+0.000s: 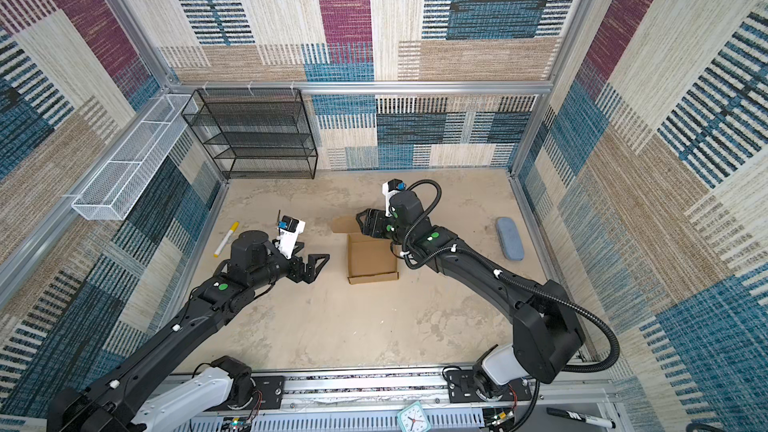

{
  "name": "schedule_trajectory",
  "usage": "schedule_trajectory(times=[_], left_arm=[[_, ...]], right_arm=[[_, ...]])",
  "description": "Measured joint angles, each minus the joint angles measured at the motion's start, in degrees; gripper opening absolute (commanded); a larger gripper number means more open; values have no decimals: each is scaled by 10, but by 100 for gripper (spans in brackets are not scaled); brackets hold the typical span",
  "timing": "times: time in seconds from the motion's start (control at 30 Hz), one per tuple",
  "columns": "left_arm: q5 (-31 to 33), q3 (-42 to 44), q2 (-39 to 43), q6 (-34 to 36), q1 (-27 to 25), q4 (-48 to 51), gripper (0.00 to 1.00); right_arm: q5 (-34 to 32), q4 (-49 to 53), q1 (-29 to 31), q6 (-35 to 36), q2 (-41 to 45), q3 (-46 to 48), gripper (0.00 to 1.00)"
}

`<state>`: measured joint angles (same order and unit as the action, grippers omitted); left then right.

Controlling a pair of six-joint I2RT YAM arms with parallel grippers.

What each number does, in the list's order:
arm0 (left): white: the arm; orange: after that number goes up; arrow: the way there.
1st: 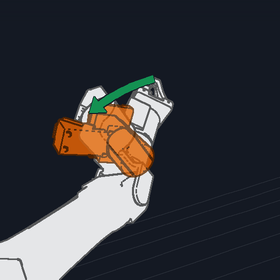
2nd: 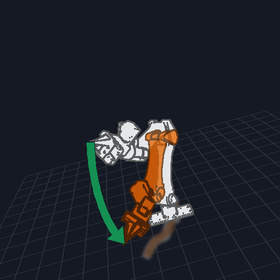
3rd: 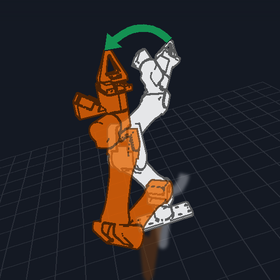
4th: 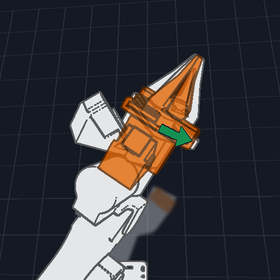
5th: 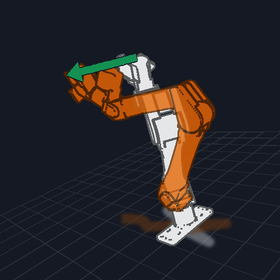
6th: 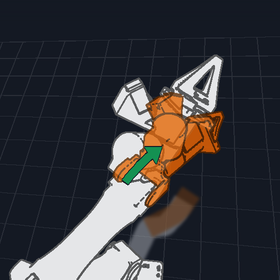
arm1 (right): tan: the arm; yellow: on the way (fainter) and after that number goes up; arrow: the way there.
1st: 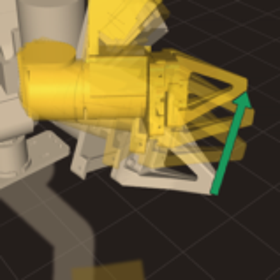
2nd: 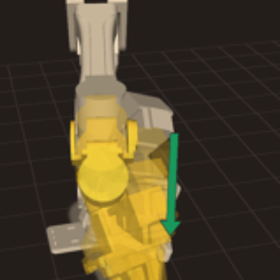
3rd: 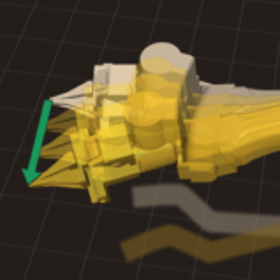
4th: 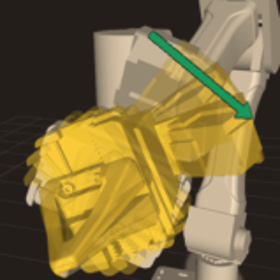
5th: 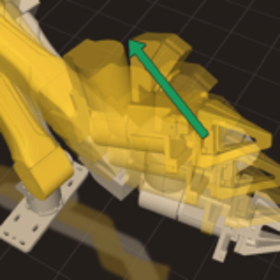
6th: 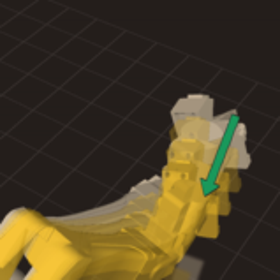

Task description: Fold the paper box

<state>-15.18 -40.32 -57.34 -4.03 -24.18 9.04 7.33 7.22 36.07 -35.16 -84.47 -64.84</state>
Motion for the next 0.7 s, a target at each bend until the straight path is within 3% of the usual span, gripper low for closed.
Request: schedule_trajectory(times=[0.23,0.7], left_arm=[[9,-19,-82,130,-18,-29,99],[-23,34,-161,336,17,-231,99]], right_arm=[[17,15,-17,7,-18,-33,76],[51,16,-40,16,-44,-49,75]])
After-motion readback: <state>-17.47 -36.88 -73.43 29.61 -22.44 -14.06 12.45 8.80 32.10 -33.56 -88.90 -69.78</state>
